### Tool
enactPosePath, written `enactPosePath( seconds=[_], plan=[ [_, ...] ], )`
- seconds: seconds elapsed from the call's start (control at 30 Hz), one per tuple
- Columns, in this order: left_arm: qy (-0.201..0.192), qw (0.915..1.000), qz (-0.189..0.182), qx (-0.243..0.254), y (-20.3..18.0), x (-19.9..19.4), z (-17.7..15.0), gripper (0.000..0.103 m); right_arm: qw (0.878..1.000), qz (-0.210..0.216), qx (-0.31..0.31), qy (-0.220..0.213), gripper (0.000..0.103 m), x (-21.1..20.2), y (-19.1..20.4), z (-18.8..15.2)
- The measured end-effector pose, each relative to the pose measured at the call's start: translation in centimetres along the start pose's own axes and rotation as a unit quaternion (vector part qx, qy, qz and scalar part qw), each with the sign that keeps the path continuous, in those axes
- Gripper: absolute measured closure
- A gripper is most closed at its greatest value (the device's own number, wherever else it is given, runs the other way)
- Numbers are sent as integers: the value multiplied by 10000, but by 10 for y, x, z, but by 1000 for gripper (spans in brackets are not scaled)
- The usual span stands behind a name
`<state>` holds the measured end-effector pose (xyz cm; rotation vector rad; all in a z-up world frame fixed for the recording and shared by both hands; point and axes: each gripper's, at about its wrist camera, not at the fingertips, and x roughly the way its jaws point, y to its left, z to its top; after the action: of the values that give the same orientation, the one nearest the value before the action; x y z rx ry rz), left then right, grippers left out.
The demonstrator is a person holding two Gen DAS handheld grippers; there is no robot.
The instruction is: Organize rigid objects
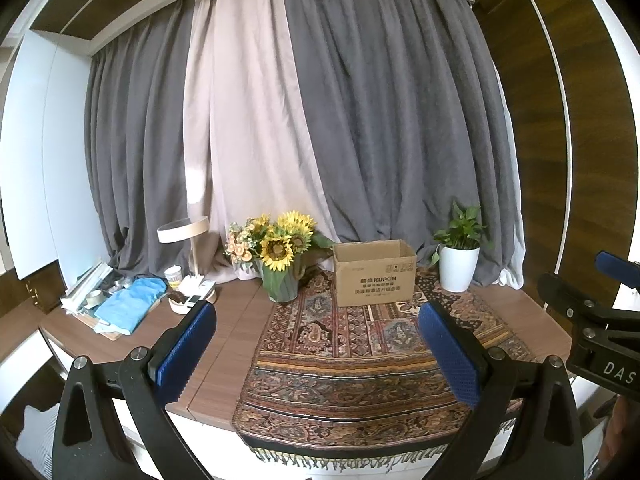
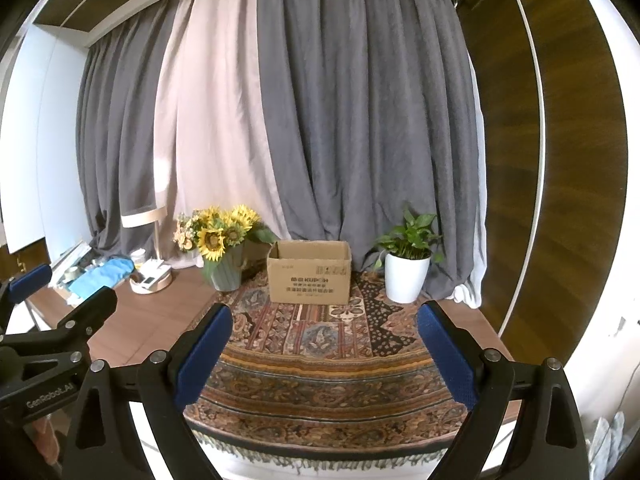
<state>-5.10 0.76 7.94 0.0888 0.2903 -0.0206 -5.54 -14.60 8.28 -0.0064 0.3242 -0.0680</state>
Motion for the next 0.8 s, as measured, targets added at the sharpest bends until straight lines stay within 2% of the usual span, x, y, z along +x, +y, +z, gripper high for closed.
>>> enactPosePath(
  seconds=[0.8],
  plan=[
    [91, 9999, -90, 22, 1, -5, 0, 0, 10000, -37, 1, -1, 8, -9, -6, -3]
  ],
)
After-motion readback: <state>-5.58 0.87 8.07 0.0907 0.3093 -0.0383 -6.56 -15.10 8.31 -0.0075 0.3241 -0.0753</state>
